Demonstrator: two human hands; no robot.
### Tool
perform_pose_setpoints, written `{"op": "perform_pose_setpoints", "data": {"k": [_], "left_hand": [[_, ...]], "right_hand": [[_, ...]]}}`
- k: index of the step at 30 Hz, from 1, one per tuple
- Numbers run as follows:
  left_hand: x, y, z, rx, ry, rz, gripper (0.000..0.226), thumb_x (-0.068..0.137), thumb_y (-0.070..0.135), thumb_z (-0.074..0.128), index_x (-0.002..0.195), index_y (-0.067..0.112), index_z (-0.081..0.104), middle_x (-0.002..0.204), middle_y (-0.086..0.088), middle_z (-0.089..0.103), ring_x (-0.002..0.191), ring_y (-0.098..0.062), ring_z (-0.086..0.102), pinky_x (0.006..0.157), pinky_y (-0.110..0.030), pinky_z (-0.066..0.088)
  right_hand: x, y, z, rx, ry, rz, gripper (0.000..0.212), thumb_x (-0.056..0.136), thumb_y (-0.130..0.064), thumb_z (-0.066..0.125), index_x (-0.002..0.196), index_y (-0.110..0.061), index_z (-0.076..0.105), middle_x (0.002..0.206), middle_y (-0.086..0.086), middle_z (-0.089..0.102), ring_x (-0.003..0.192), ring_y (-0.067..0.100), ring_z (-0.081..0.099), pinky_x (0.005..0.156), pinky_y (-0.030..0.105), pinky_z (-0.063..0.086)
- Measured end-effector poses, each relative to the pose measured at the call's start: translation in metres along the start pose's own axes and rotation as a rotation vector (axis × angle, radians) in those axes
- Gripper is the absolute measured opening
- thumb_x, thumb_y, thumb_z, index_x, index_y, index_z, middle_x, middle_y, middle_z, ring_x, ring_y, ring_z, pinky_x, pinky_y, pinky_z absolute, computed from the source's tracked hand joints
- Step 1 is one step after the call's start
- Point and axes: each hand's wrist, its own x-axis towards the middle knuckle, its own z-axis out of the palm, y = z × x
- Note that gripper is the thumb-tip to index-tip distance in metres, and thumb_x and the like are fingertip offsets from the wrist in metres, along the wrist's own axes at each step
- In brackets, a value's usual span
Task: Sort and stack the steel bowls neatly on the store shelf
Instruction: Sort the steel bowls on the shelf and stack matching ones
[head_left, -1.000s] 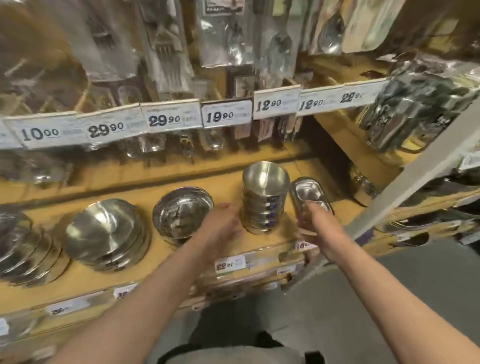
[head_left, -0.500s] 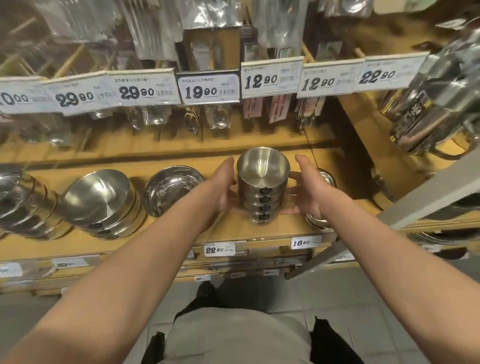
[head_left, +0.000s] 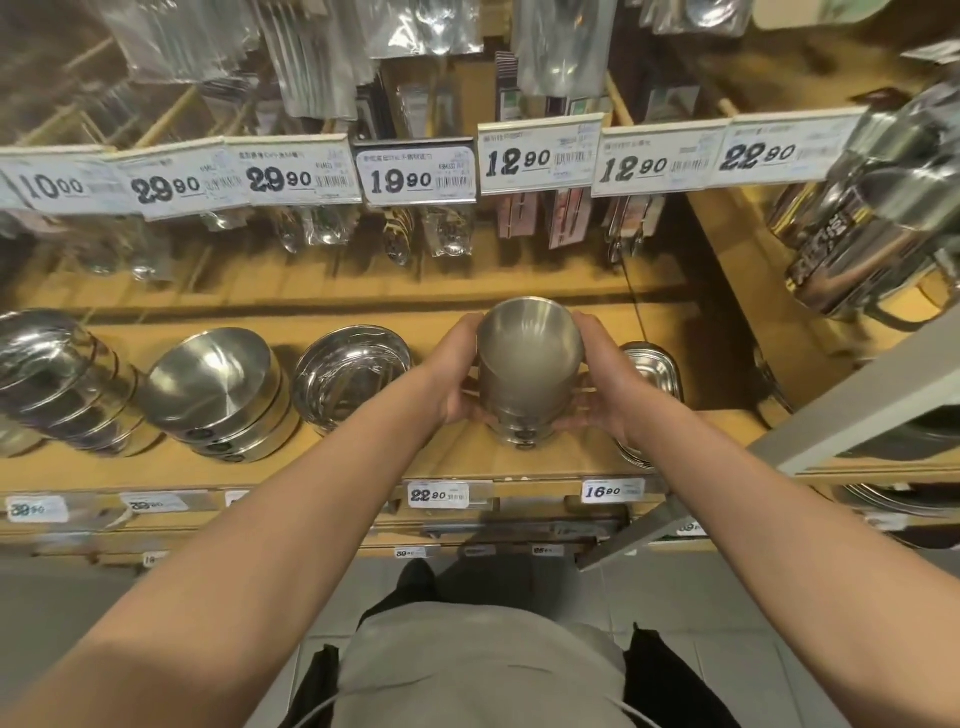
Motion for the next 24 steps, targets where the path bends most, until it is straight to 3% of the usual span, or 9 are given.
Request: {"op": "perform_pose_setpoints", "data": {"k": [9,14,16,20,24], "left_hand": [[-0.004,-0.003,0.000,0.008,0.013,-0.009,0.046,0.090,0.059,0.048,0.106,0.017,0.061,0.116,-0.015,0.059,0.105,-0.034,0.059,0.066,-0.041,0.060],[-0.006,-0.001,-0.002,-0.011,0.015,-0.039,0.048,0.091,0.057,0.049,0.110,0.014,0.059,0.119,-0.017,0.058,0.104,-0.034,0.059,0.061,-0.041,0.058],[-0.004,0.000,-0.001,0.023,0.038,-0.022,0.046,0.091,0.056,0.047,0.110,0.017,0.060,0.120,-0.013,0.059,0.106,-0.030,0.058,0.067,-0.043,0.057],[-0.001,0.002,-0.001,0.058,0.077,0.034,0.040,0.093,0.056,0.043,0.102,0.022,0.062,0.113,-0.008,0.061,0.107,-0.026,0.057,0.093,-0.054,0.051],[-0.002,0.001,-0.001,0.088,0.068,0.065,0.039,0.095,0.058,0.039,0.100,0.027,0.062,0.112,-0.006,0.062,0.106,-0.025,0.057,0.097,-0.056,0.049]], "right_hand": [[0.002,0.005,0.001,0.037,0.007,-0.006,0.040,0.086,-0.071,0.046,0.098,-0.034,0.057,0.106,0.006,0.056,0.096,0.028,0.056,0.070,0.045,0.058],[0.006,0.001,0.001,0.012,0.022,-0.003,0.055,0.087,-0.069,0.046,0.124,-0.030,0.054,0.110,0.004,0.054,0.099,0.028,0.053,0.086,0.054,0.057],[0.005,-0.002,0.000,-0.010,0.029,-0.001,0.056,0.086,-0.068,0.047,0.127,-0.030,0.054,0.115,0.005,0.054,0.103,0.029,0.054,0.086,0.054,0.058],[0.003,-0.005,-0.002,-0.067,0.051,-0.008,0.058,0.086,-0.065,0.047,0.132,-0.031,0.052,0.136,0.010,0.049,0.122,0.034,0.050,0.085,0.052,0.060],[0.002,-0.007,-0.001,-0.094,0.065,-0.018,0.058,0.089,-0.064,0.044,0.136,-0.031,0.052,0.146,0.011,0.045,0.130,0.035,0.045,0.083,0.051,0.060]]}}
